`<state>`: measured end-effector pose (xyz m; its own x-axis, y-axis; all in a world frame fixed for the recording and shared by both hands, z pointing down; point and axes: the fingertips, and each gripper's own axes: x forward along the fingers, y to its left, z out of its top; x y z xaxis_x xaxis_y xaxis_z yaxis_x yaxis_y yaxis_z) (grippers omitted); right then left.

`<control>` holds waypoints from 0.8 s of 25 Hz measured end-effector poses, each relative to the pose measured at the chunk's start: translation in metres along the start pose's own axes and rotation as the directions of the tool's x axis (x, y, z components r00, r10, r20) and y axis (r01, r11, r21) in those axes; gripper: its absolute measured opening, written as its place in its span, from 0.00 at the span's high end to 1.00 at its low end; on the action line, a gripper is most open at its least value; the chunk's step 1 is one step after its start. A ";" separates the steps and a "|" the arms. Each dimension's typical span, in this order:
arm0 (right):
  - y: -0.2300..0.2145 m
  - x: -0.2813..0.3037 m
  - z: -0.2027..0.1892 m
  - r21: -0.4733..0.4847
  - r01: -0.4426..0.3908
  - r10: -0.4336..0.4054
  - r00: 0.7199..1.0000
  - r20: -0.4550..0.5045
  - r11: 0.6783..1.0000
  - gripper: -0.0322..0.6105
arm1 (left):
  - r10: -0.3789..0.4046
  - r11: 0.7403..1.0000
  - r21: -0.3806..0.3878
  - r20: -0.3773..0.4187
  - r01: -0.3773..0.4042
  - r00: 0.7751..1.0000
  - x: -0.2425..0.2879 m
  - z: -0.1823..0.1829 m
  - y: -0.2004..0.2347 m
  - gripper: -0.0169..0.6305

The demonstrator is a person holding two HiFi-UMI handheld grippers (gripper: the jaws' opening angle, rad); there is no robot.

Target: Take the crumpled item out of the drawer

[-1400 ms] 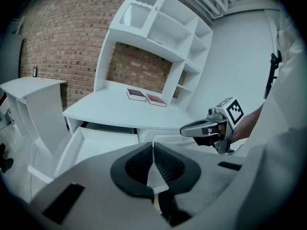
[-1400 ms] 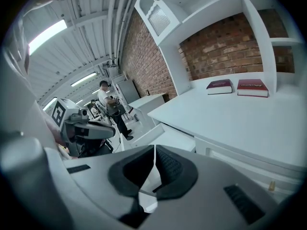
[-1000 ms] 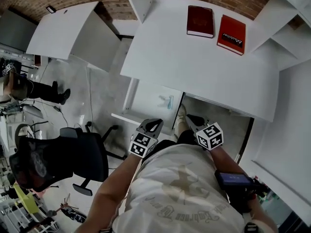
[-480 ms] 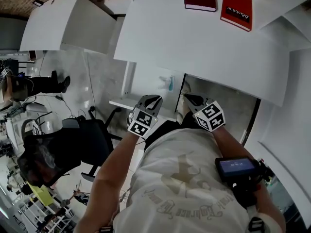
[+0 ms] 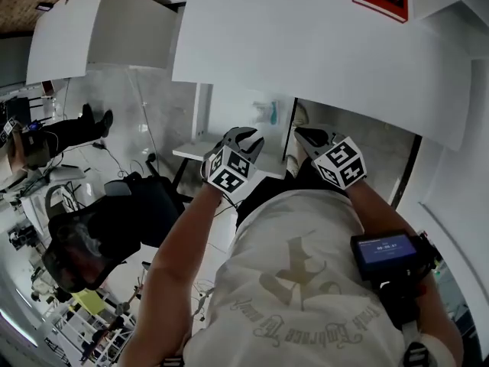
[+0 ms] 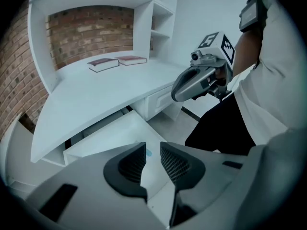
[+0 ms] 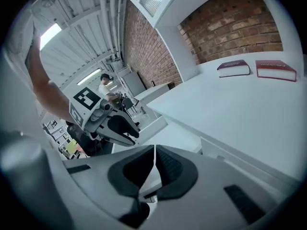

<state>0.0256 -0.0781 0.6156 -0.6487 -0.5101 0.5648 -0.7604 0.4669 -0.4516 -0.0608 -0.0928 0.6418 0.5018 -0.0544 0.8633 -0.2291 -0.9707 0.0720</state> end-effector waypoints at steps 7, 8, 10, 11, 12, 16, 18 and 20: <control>-0.008 0.018 -0.014 0.003 -0.016 0.016 1.000 -0.026 1.000 0.91 | -0.045 0.993 0.104 -0.097 0.055 0.994 0.033 -0.018 0.018 0.73; -0.007 0.018 -0.013 0.004 -0.014 0.014 0.999 -0.032 1.000 0.91 | -0.050 0.991 0.122 -0.107 0.062 0.993 0.034 -0.017 0.020 0.72; -0.007 0.015 -0.012 0.007 -0.009 0.009 0.999 -0.042 1.000 0.91 | -0.056 0.985 0.155 -0.126 0.075 0.990 0.036 -0.016 0.023 0.69; -0.007 0.015 -0.012 0.008 -0.007 0.008 0.999 -0.046 1.000 0.91 | -0.056 0.983 0.168 -0.139 0.079 0.989 0.038 -0.018 0.025 0.67; -0.006 0.014 -0.013 0.008 -0.007 0.007 0.999 -0.051 1.000 0.91 | -0.055 0.980 0.180 -0.152 0.082 0.987 0.040 -0.020 0.026 0.66; -0.011 0.011 -0.015 0.011 0.011 -0.010 0.998 -0.063 1.000 0.91 | -0.058 0.967 0.234 -0.202 0.105 0.978 0.053 -0.029 0.027 0.59; -0.016 0.009 -0.015 0.014 0.024 -0.023 0.998 -0.060 1.000 0.91 | -0.062 0.960 0.254 -0.225 0.120 0.972 0.061 -0.034 0.025 0.58; -0.018 0.008 -0.016 0.013 0.030 -0.030 0.998 -0.056 0.999 0.91 | -0.065 0.952 0.273 -0.247 0.134 0.967 0.068 -0.040 0.024 0.58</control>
<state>0.0349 -0.0790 0.6393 -0.6229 -0.4824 0.6159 -0.7801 0.4416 -0.4432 -0.0653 -0.1104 0.7224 0.2940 0.0687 0.9533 0.0773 -0.9959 0.0479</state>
